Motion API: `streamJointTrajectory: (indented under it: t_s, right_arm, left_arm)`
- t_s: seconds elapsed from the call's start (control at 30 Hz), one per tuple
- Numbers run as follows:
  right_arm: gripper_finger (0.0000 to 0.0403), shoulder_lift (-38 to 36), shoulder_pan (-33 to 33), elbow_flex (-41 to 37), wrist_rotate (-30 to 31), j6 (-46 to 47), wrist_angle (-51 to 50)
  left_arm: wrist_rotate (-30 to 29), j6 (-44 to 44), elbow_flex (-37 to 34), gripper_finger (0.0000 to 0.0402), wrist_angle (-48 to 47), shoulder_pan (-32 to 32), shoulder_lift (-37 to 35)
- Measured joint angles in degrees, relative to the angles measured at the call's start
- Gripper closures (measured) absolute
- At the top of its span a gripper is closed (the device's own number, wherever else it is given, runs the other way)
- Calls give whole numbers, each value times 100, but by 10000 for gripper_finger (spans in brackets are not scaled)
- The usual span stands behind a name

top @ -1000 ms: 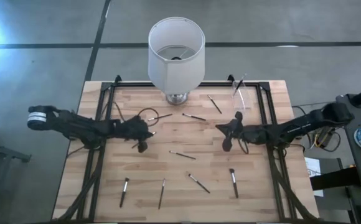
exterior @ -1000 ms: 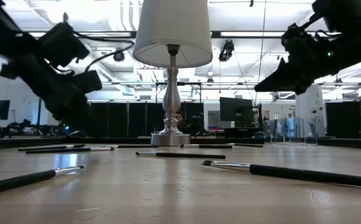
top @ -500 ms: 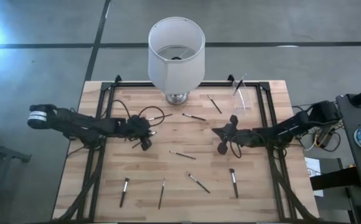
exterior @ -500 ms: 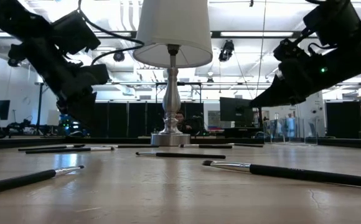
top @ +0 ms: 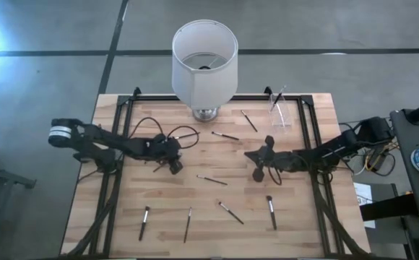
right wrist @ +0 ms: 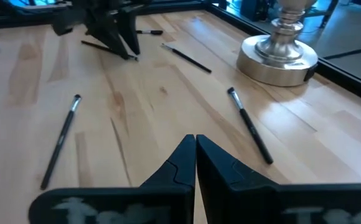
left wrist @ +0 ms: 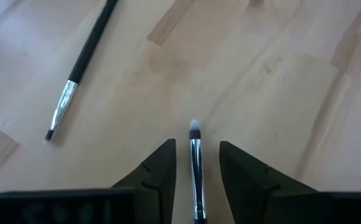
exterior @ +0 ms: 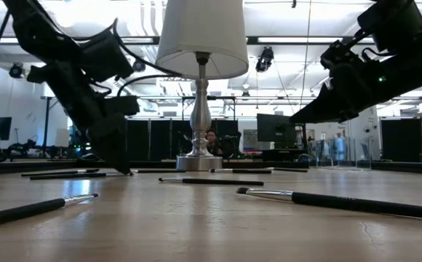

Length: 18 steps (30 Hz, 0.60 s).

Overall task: Put items in baskets/containers
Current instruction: Put the eyeshadow brush into the transparent organizer

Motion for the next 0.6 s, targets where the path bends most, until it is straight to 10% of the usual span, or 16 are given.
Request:
streamJointTrajectory:
  t_s: [0.6]
  right_arm:
    - [394,4,236,0,40,-20,157]
  left_arm:
    - [-111,292,26,395,-38,11,50]
